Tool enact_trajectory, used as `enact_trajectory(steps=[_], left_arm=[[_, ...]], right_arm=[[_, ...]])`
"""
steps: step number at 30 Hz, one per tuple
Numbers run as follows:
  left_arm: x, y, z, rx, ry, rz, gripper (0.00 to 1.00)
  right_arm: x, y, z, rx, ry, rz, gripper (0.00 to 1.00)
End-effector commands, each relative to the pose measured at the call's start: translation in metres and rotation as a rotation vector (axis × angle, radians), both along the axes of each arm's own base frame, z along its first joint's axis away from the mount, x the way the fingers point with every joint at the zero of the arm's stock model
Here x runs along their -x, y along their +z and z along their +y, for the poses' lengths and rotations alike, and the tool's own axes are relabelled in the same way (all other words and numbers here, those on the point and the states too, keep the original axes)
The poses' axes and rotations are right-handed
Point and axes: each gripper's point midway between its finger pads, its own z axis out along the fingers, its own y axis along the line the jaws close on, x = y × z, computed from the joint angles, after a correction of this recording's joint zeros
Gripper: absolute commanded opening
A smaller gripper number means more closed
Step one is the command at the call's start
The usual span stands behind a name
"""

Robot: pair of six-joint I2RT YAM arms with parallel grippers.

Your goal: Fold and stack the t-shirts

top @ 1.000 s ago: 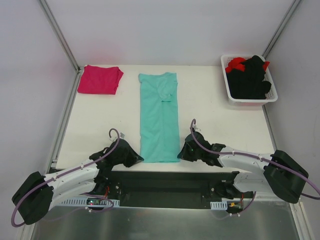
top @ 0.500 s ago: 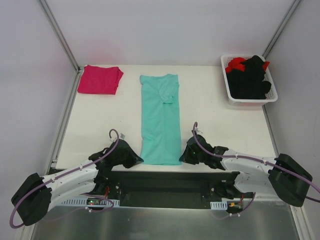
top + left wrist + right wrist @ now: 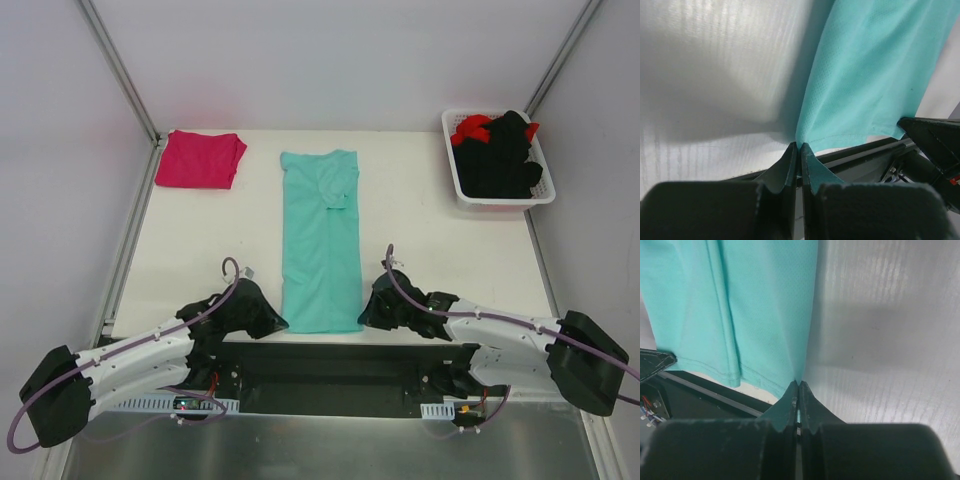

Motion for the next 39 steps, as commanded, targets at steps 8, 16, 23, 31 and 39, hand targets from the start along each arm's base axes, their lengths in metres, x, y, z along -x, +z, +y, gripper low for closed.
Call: enact_trajectory(steps=[8, 16, 23, 31, 39], left_arm=[[-0.007, 0.043, -0.007, 0.005, 0.012, -0.063, 0.00], [-0.004, 0.060, -0.005, -0.005, 0.010, -0.087, 0.00], [-0.010, 0.073, -0.008, -0.027, 0.009, -0.118, 0.00], [-0.030, 0.091, -0.020, -0.089, -0.005, -0.166, 0.00], [-0.049, 0.108, -0.018, -0.142, 0.015, -0.233, 0.00]], right_arm=[[-0.009, 0.046, -0.005, -0.031, -0.045, -0.084, 0.01], [-0.006, 0.062, -0.019, -0.041, -0.070, -0.111, 0.01], [-0.013, 0.092, -0.024, -0.049, -0.082, -0.174, 0.01], [-0.031, 0.119, -0.015, -0.005, -0.064, -0.233, 0.01], [-0.048, 0.130, -0.015, 0.032, -0.079, -0.263, 0.01]])
